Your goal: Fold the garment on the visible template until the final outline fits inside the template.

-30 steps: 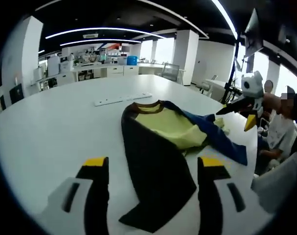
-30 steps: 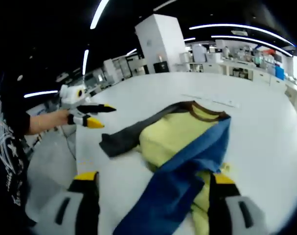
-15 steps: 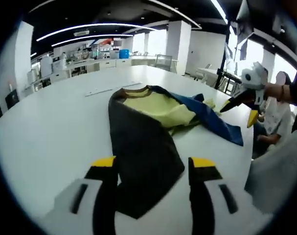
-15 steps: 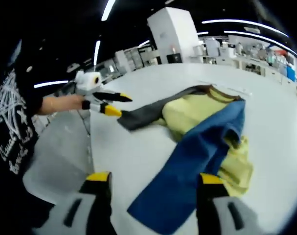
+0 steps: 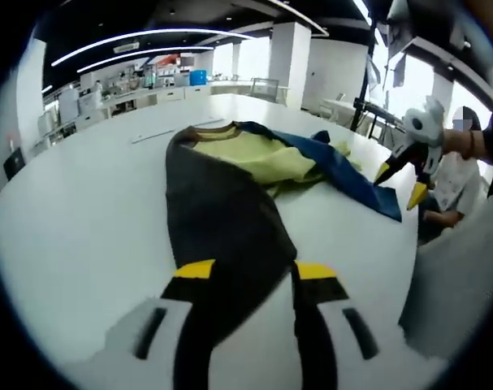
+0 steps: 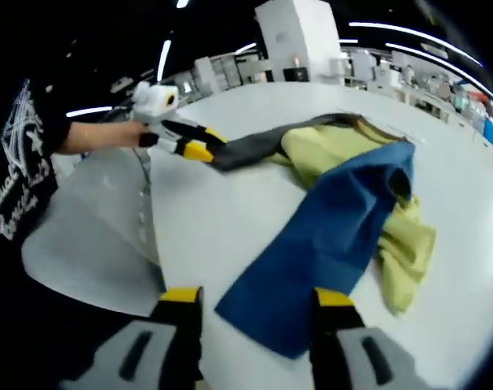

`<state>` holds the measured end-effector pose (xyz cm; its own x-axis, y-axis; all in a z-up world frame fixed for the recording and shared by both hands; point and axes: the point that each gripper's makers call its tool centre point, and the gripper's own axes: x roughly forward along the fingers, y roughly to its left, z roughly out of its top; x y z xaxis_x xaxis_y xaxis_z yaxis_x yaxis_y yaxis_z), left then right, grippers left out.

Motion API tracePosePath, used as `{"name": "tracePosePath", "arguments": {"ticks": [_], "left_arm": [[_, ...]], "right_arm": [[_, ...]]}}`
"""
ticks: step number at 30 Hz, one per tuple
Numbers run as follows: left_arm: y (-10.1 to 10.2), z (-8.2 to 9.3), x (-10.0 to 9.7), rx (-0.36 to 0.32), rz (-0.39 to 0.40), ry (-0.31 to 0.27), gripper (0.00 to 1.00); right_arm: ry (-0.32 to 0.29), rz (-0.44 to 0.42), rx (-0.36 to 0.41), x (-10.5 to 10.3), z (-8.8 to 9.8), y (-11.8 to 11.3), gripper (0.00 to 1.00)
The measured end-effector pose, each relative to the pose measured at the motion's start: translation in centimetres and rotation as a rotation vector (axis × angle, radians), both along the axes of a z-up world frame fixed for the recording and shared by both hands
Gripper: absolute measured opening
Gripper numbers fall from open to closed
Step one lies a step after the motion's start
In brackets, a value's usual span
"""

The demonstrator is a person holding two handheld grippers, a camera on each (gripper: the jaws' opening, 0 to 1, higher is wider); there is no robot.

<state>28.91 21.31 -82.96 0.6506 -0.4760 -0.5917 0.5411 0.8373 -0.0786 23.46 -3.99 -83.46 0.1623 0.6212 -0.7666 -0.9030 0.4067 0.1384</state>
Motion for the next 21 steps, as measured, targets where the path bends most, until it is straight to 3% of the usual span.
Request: {"name": "tracePosePath", "arguments": {"ticks": [5, 7, 12, 21], "left_arm": [[0.5, -0.7, -0.2, 0.023, 0.005, 0.012, 0.26], [0.5, -0.8, -0.3, 0.043, 0.0, 0.008, 0.25], [0.5, -0.9, -0.4, 0.081, -0.026, 0.016, 0.24], [0.2, -1.0, -0.6, 0.161, -0.068, 0.002, 0.22]], "right_arm": [[-0.05, 0.072, -0.079, -0.6, -0.8, -0.3, 0.4], [-0.052, 0.062, -0.09, -0.6, -1.1, -0.4, 0.36], [-0.085, 0.113, -0.128, -0.4, -1.2, -0.6, 0.34], [-0.093, 0.115, -0.123, -0.3, -1.3, -0.4, 0.27]]}}
